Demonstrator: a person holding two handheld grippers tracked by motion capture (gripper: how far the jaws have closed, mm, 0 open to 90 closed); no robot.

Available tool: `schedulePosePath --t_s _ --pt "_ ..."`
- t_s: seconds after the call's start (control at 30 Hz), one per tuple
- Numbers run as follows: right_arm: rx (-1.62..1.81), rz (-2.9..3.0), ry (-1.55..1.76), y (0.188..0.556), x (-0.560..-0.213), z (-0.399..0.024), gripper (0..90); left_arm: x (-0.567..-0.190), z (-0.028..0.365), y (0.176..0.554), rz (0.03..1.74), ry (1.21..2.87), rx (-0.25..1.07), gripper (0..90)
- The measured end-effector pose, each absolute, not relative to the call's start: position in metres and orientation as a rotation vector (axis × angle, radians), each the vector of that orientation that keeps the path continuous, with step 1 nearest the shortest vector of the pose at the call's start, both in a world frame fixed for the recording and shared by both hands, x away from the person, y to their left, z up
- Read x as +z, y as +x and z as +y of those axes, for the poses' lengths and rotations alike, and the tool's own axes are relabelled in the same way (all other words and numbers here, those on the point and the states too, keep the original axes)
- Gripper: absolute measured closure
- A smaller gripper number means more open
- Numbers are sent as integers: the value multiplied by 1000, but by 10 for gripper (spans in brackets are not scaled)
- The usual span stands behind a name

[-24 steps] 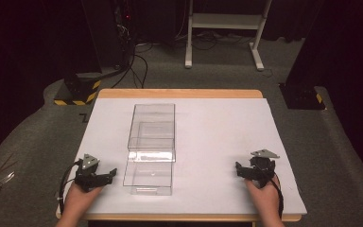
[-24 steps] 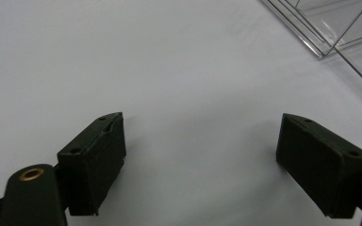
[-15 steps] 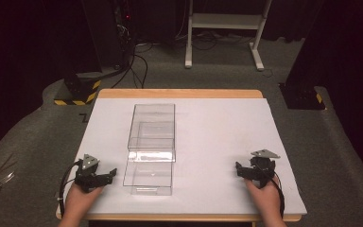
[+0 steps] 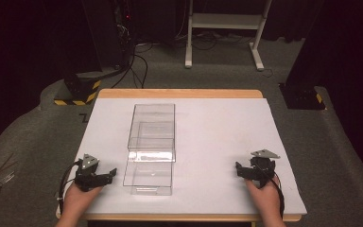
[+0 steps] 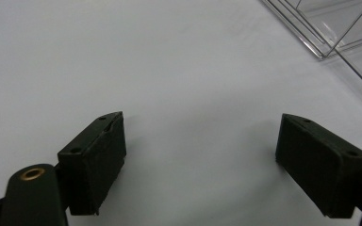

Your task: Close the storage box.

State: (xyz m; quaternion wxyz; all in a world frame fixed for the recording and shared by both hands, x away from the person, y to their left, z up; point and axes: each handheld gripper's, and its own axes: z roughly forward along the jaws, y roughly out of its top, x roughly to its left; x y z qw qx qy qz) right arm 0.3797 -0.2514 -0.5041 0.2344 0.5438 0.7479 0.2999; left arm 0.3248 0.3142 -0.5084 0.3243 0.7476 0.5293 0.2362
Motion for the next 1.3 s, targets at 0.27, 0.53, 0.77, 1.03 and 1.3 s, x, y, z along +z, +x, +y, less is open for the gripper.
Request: schedulePosePath --t_s 0.27,0.53,0.77,1.03,1.3 --pt "824 2052 1491 380 -504 -252 96 -508 313 325 1380 1964 597 150" --pt "825 2052 1492 380 -504 -252 96 -503 312 322 1334 1964 600 150" --pt "824 2052 1492 380 -504 -251 96 -495 308 317 1295 1953 618 150" --pt "825 2051 1492 380 -504 -251 96 -486 304 313 1253 1949 622 150" --pt "824 2052 1491 380 -504 -251 96 -478 302 309 1228 1914 609 150"
